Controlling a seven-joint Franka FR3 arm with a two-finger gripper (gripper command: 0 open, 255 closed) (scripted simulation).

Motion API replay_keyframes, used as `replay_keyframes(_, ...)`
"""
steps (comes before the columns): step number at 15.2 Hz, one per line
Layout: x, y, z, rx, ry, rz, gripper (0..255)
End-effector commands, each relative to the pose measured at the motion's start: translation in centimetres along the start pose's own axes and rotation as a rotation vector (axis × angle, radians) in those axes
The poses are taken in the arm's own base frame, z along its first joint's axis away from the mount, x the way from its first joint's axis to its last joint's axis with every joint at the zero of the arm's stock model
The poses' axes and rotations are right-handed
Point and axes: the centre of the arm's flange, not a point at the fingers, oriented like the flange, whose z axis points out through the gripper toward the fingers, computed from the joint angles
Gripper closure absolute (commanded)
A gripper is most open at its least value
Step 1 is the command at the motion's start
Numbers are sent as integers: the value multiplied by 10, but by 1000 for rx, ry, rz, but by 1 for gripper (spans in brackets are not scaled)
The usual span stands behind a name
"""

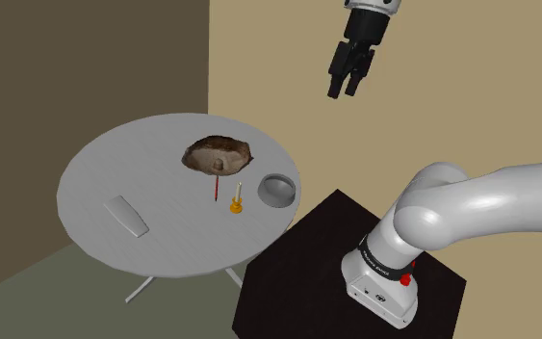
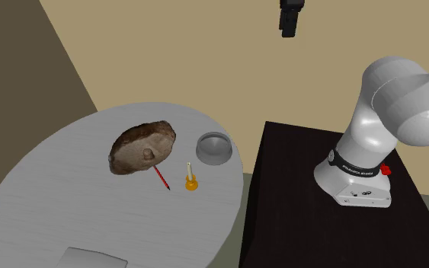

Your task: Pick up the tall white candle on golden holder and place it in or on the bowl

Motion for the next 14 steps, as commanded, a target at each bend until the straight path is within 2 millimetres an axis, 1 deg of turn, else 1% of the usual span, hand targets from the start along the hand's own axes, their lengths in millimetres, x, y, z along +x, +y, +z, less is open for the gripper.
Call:
replay_keyframes(1, 0, 0, 0, 0, 0, 0, 0)
replay_keyframes(14, 125, -5, 134, -45, -109, 11, 0)
